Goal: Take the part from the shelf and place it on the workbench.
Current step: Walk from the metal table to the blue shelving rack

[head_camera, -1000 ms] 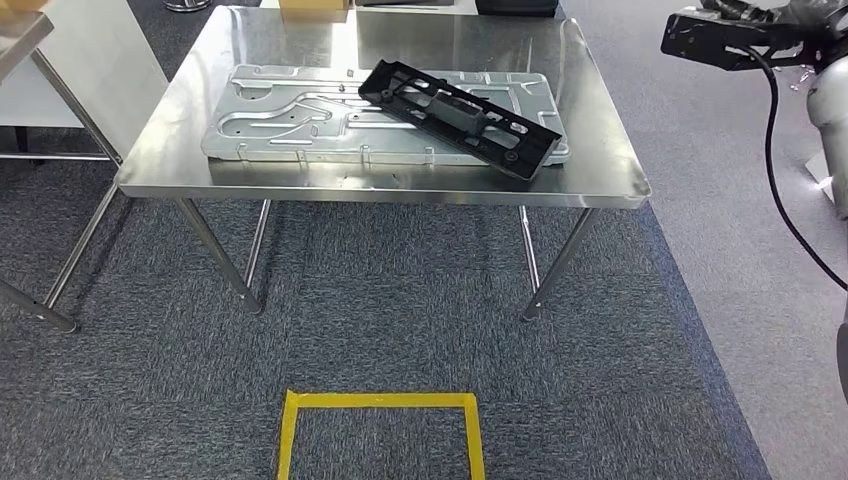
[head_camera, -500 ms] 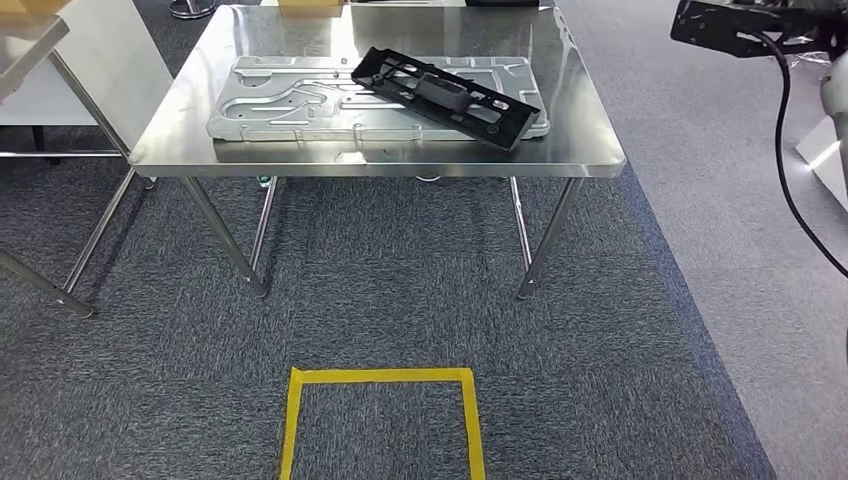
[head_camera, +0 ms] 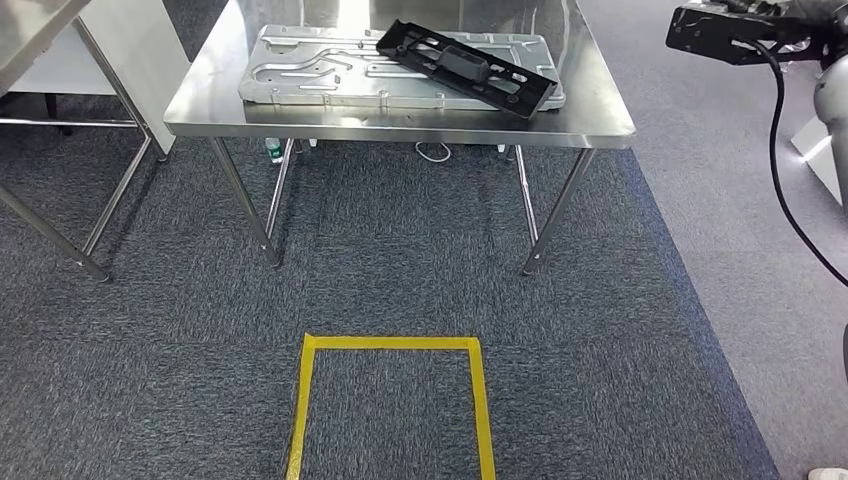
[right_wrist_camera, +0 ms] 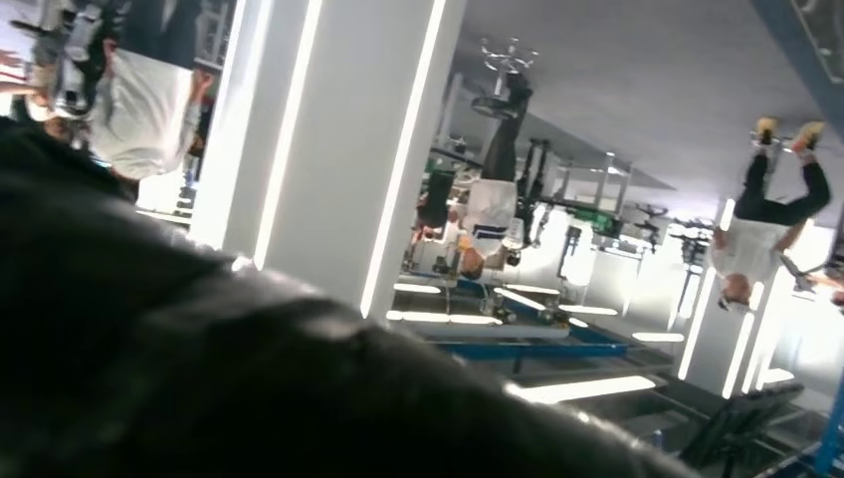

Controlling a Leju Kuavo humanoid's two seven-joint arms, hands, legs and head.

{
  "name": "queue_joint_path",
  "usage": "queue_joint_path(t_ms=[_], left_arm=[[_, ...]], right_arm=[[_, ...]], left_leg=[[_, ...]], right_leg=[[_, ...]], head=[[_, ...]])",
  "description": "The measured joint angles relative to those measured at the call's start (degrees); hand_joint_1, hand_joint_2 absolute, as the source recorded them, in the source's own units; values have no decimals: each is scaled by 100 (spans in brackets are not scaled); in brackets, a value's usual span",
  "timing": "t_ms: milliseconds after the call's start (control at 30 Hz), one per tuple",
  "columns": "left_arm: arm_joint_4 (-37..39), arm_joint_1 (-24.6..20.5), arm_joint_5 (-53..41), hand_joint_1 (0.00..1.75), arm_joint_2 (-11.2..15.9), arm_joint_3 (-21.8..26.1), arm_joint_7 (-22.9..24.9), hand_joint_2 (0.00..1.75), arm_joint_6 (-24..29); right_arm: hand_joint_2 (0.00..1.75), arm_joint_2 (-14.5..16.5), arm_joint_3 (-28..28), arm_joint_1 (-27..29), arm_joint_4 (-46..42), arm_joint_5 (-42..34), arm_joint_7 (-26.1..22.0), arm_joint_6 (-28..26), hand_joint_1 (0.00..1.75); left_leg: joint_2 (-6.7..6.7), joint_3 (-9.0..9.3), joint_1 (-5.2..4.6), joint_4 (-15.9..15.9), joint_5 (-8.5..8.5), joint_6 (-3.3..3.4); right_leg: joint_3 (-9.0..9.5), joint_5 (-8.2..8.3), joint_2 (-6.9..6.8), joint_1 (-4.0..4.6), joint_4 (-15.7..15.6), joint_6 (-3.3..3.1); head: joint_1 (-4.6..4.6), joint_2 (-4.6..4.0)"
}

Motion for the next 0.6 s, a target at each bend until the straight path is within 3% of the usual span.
queue_joint_path(t_ms=[33,67,100,133,200,267,333,367,433,500,533,567,600], left_arm=[[0,0,-1,0,0,1,0,0,0],[0,1,-2,0,0,1,0,0,1],[0,0,-3,0,0,1,0,0,1],[0,0,-4,0,0,1,0,0,2],[0,-3,-8,0,-13,1,-4,0,4],[0,-1,-15,0,-25,0,-17,0,6],[0,7,-24,0,-30,0,-32,0,9],[0,9,-28,0,-32,0,-37,0,13],[0,12,-39,0,-31,0,-43,0,23],[0,17,-47,0,-23,1,-42,0,32],[0,19,-50,0,-20,2,-40,0,34],[0,19,-51,0,-19,2,-38,0,36],[0,17,-52,0,-19,1,-36,0,38]], right_arm=[[0,-2,0,18,9,-1,0,-1,0],[0,-2,1,34,18,-4,0,-1,0],[0,-2,1,44,23,-10,0,-2,0],[0,-2,2,42,26,-17,0,-6,0],[0,-3,2,14,9,-39,-1,-19,0],[0,-9,2,-7,-10,-68,-4,-36,0],[0,-16,3,-10,-11,-102,-10,-45,0],[0,-20,8,-12,-10,-119,-14,-46,0],[0,-20,25,-8,-10,-157,-26,-47,0],[0,-24,43,-2,-9,-192,-40,-48,0],[0,-29,49,3,-9,-205,-45,-47,0],[0,-37,53,6,-8,-215,-46,-46,0],[0,-45,56,8,-8,-221,-46,-45,0]], left_leg=[[3,-92,-10,4,71,1],[6,-182,-17,7,140,-1],[9,-260,-22,10,204,-7],[11,-325,-23,11,264,-16],[14,-410,-27,8,374,-58],[17,-438,-11,-36,494,-118],[14,-457,4,-100,561,-178],[9,-496,3,-51,467,-204],[0,-653,2,393,-9,-247],[-1,-844,6,1158,-488,-290],[-1,-881,12,1451,-549,-310],[0,-841,20,1587,-489,-327],[0,-701,30,1517,-343,-339]], right_leg=[[18,-19,3,3,238,-5],[121,72,6,8,306,-19],[324,225,8,18,163,-43],[623,343,12,38,-165,-80],[1267,300,4,98,-1041,-156],[1567,193,-2,152,-1546,-200],[1559,314,-15,154,-1675,-246],[1532,390,-26,140,-1729,-284],[1419,529,-46,108,-1774,-335],[1243,631,-42,103,-1727,-352],[1145,680,-40,99,-1692,-346],[1045,725,-37,92,-1653,-334],[950,761,-31,83,-1605,-315]], head=[[-1,0],[-1,0],[-1,1],[-2,0],[-3,1],[-2,1],[-3,0],[-5,0],[-12,0],[-13,0],[-13,0],[-13,0],[-13,0]])
